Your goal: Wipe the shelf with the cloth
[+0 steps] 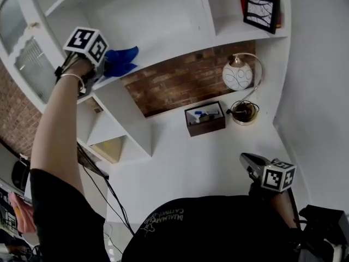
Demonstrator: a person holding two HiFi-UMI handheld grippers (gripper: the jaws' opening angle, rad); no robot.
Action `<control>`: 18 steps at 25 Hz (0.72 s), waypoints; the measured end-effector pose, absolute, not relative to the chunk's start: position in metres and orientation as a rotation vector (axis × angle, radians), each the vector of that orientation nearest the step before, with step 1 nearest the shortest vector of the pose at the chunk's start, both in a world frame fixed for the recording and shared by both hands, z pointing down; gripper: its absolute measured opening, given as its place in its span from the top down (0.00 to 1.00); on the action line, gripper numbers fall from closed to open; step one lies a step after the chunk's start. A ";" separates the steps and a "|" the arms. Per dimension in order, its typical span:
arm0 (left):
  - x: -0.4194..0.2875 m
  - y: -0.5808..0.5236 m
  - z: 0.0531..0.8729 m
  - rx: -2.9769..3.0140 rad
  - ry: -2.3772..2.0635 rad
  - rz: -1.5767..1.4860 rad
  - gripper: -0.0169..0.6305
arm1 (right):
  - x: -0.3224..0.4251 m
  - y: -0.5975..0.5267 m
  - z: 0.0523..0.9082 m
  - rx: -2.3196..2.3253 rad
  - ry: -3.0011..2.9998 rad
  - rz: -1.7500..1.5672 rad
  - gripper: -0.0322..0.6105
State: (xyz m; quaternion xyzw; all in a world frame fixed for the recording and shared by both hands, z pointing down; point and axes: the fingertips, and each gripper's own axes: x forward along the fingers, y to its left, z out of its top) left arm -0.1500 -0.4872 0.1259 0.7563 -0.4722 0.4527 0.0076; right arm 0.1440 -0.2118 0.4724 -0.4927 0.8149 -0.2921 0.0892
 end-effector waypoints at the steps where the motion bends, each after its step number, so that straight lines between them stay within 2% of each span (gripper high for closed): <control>1: -0.153 -0.486 0.130 2.348 -1.494 1.425 0.92 | 0.134 -0.216 0.473 -1.429 2.443 -0.878 0.94; 12: -0.158 -0.473 0.151 2.336 -1.478 1.237 0.92 | 0.023 -0.211 0.485 -1.089 2.764 -0.978 0.94; 18: -0.136 -0.475 0.155 2.372 -1.419 1.369 0.92 | 0.002 -0.216 0.484 -1.016 2.800 -1.022 0.94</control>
